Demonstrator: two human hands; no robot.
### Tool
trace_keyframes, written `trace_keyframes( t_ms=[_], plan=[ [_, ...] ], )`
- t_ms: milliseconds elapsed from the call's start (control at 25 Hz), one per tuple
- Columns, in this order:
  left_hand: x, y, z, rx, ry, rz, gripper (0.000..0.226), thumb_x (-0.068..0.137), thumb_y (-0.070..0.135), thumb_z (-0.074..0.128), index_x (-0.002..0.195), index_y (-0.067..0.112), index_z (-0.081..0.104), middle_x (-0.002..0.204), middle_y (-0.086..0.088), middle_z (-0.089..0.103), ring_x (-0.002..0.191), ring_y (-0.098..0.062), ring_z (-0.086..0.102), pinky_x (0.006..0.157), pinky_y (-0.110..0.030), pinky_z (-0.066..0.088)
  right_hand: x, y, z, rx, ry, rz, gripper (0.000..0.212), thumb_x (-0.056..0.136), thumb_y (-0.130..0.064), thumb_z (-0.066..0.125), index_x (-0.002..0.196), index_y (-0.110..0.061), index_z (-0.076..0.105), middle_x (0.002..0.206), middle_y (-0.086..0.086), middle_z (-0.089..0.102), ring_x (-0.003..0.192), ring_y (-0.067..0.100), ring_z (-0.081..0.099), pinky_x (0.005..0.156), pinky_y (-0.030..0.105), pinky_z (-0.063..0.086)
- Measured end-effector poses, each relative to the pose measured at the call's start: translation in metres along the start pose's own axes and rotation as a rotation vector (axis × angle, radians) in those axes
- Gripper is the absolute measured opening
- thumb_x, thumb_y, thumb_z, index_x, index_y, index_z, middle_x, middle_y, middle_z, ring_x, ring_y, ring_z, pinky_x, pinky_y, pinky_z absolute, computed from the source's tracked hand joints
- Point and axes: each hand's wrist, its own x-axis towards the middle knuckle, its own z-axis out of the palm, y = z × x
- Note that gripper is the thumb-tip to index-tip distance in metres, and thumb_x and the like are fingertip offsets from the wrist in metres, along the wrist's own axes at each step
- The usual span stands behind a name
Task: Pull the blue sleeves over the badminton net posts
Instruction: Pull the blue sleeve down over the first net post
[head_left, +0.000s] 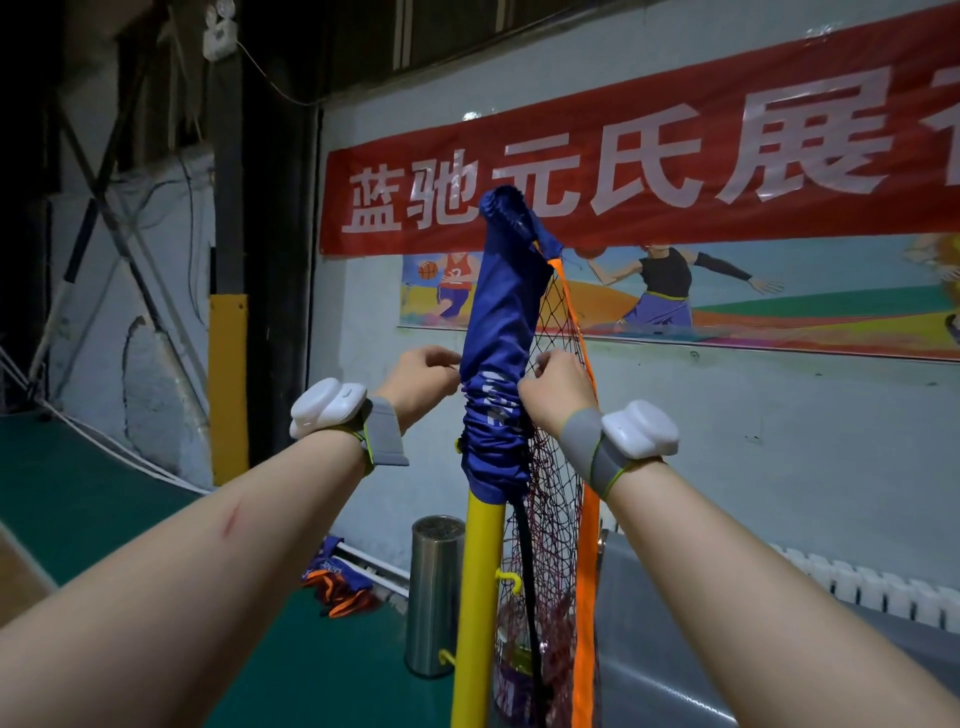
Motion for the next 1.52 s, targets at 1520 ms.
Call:
trace_keyframes(
  t_ms=[1520],
  plan=[
    [0.036,0.024,0.014,-0.094,0.197,0.253,0.027,0.093,0.009,0.043,0.111,0.003,0.063,0.11,-0.016,0.066,0.103,-0.03,0.062,0.095,-0.044,0.049,0.011,-0.011,-0.019,0.078,0.028,-0.137,0.018,0.086,-0.006,0.045,0.09,-0.004,0.062,0.091,0.017,0.06,0.087,0.031,0.051,0.076,0.027,0.039]
  ],
)
